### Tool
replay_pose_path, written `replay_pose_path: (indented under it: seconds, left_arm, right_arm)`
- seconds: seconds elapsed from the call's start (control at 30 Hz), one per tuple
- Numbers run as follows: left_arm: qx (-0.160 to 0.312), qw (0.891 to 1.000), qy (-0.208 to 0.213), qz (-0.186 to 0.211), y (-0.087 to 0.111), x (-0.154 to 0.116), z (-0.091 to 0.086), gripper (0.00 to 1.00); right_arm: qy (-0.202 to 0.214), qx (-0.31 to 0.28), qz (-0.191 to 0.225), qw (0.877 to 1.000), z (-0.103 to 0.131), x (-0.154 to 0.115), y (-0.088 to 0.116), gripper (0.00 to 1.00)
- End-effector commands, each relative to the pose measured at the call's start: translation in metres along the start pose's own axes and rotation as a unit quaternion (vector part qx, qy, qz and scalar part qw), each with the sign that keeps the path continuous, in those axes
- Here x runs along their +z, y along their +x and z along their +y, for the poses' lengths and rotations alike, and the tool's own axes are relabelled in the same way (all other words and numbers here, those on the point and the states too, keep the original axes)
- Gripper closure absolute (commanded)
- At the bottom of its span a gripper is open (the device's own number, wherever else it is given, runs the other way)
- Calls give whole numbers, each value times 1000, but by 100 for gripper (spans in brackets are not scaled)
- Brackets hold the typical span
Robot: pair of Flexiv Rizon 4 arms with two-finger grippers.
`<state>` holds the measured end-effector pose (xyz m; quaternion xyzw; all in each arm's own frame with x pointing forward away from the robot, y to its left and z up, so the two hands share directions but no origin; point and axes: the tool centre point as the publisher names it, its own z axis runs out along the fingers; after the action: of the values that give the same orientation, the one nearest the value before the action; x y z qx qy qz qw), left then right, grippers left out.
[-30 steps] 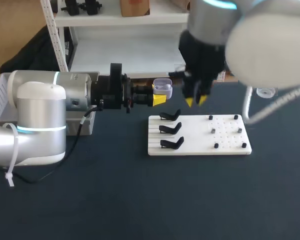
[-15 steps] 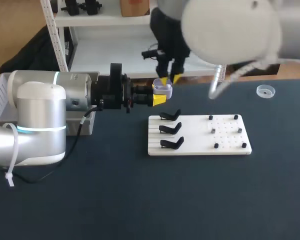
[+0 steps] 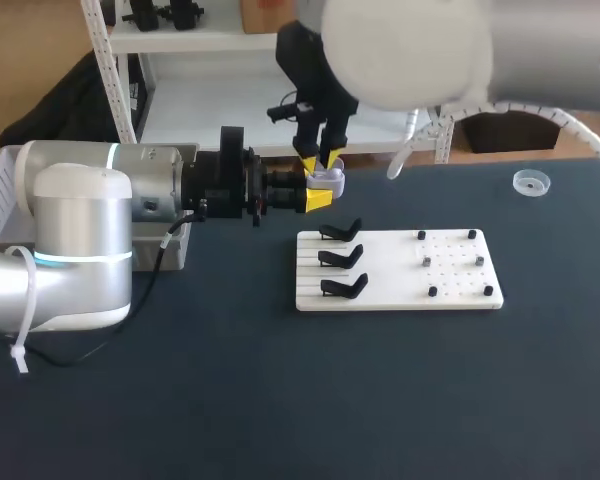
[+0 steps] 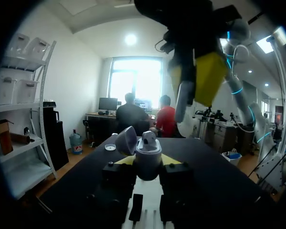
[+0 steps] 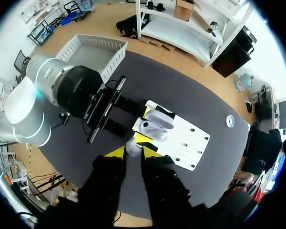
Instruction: Pick up each earbud case from the left stands, insert the matching earbuds, close the lid, and place the case in the box.
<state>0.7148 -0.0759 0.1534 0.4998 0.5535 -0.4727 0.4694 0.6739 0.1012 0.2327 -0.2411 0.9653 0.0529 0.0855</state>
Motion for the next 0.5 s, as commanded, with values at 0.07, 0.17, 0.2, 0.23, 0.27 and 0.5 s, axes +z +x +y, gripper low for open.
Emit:
replay_pose_path:
  seconds: [0.07, 0.17, 0.2, 0.23, 0.27, 0.5]
  left_arm:
    - [1, 1000, -1, -1, 1, 0, 0, 100]
    - [1, 1000, -1, -1, 1, 0, 0, 100]
    - [1, 1000, -1, -1, 1, 0, 0, 100]
    - [1, 1000, -1, -1, 1, 0, 0, 100]
    - [1, 1000, -1, -1, 1, 0, 0, 100]
    - [1, 1000, -1, -1, 1, 0, 0, 100]
  right_arm:
    - [-1, 0, -5, 1000, -6, 7, -2, 100]
    - [-7, 2, -6, 1000, -8, 11, -4, 100]
    - [-10, 2, -6, 1000, -9, 11, -4, 100]
    - [-13, -1, -10, 1000, -9, 12, -5, 100]
    - [-18, -3, -12, 1000, -9, 13, -5, 100]
    - [-20, -13, -15, 1000, -11, 20, -7, 100]
